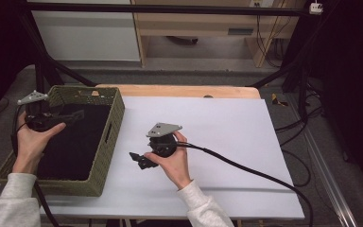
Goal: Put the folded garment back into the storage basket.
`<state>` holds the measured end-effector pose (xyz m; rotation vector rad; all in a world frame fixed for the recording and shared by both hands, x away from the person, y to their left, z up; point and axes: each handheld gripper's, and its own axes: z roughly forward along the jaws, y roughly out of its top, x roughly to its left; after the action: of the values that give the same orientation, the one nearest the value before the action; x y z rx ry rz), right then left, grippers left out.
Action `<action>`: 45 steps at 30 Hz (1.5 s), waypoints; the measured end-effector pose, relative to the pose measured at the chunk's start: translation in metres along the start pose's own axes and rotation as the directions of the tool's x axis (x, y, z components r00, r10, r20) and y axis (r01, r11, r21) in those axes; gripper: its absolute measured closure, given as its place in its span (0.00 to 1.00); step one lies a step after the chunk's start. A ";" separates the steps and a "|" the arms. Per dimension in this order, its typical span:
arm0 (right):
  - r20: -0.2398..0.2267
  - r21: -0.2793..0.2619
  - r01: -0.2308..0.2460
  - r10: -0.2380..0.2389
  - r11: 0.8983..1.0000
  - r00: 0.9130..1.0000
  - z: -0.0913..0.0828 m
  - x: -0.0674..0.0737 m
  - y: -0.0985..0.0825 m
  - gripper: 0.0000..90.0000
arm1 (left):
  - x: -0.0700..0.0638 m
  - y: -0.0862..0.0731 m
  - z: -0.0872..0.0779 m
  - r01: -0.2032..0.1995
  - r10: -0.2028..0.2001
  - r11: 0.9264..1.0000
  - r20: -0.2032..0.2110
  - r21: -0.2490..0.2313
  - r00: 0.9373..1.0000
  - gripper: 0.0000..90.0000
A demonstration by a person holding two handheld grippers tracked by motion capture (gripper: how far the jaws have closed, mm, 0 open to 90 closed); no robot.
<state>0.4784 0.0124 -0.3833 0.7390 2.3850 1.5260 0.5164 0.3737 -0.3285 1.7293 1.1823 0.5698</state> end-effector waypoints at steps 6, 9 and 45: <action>0.019 0.028 -0.022 0.022 0.999 1.000 -0.025 -0.021 -0.016 0.05 | -0.024 -0.005 -0.004 -0.043 0.044 0.999 0.041 -0.013 0.998 0.01; 0.042 0.031 -0.036 0.035 0.999 0.998 -0.039 -0.032 -0.026 0.05 | -0.037 -0.006 -0.004 -0.069 0.070 0.997 0.071 -0.018 0.995 0.01; 0.171 0.057 -0.131 0.120 0.990 0.978 -0.173 -0.119 -0.139 0.06 | -0.172 -0.078 0.071 -0.196 0.185 0.980 0.374 -0.008 0.909 0.01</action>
<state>0.4631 -0.2320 -0.4418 1.0087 2.3143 1.3724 0.4614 0.1965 -0.4088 1.8901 0.7609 0.3154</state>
